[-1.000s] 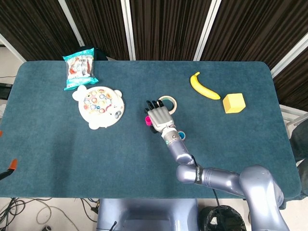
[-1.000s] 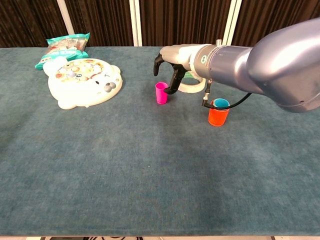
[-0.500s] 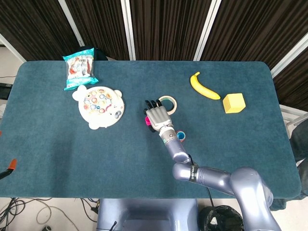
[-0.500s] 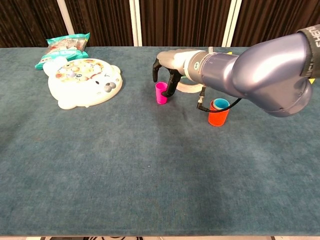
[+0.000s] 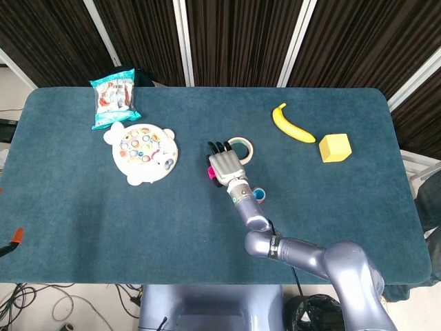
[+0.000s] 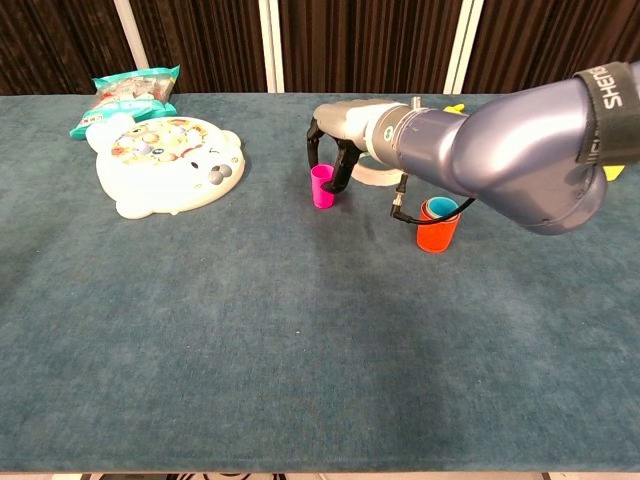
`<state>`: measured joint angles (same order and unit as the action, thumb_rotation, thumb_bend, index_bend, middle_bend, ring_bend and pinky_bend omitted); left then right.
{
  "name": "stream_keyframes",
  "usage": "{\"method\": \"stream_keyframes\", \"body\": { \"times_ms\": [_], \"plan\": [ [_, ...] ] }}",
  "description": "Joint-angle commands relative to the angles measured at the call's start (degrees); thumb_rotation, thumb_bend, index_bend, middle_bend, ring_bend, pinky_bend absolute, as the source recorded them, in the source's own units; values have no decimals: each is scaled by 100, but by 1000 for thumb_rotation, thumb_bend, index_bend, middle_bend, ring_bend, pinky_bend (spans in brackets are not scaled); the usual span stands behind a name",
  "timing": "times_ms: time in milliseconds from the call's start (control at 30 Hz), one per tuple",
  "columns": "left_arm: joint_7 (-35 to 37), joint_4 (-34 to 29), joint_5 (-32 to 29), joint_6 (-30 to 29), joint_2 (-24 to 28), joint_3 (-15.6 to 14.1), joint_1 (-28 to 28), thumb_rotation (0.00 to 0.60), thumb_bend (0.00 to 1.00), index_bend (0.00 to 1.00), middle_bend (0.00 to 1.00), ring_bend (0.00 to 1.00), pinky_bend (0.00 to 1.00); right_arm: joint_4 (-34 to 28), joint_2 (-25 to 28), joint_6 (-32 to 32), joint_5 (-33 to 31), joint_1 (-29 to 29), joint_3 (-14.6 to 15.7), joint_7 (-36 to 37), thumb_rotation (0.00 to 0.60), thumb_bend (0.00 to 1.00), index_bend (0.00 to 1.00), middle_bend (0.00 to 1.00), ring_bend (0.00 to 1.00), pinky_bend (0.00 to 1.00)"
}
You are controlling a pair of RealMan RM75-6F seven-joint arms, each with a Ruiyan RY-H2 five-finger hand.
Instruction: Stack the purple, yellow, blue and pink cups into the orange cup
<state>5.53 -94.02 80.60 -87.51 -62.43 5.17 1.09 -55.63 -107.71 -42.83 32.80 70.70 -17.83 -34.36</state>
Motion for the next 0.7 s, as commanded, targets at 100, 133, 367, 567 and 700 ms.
{"method": "stream_keyframes", "body": {
  "times_ms": [100,133,367,567,700],
  "plan": [
    [6,11,2,4,-3,-4,-1,600,309,50,50,0,0,73,-32,15,29,12,-29,13,600,443,425,0,53,147],
    [6,14,4,3,-5,-6,-3,600,309,50,50,0,0,96,-44,-1,32,13,-41,17,600,442,430,0,55,184],
    [4,16,-3,8,-2,0,2,600,309,49,50,0,0,121,-56,36,43,0,-50,7,600,442,451,0,56,363],
    [6,7,-27,8,8,17,3,600,309,50,50,0,0,7,21,-18,109,-20,-97,37,600,442,458,0,56,484],
    [6,7,-33,14,11,16,3,600,309,50,50,0,0,-314,226,-175,224,-77,-121,35,600,443,460,0,56,545]
  ]
}}
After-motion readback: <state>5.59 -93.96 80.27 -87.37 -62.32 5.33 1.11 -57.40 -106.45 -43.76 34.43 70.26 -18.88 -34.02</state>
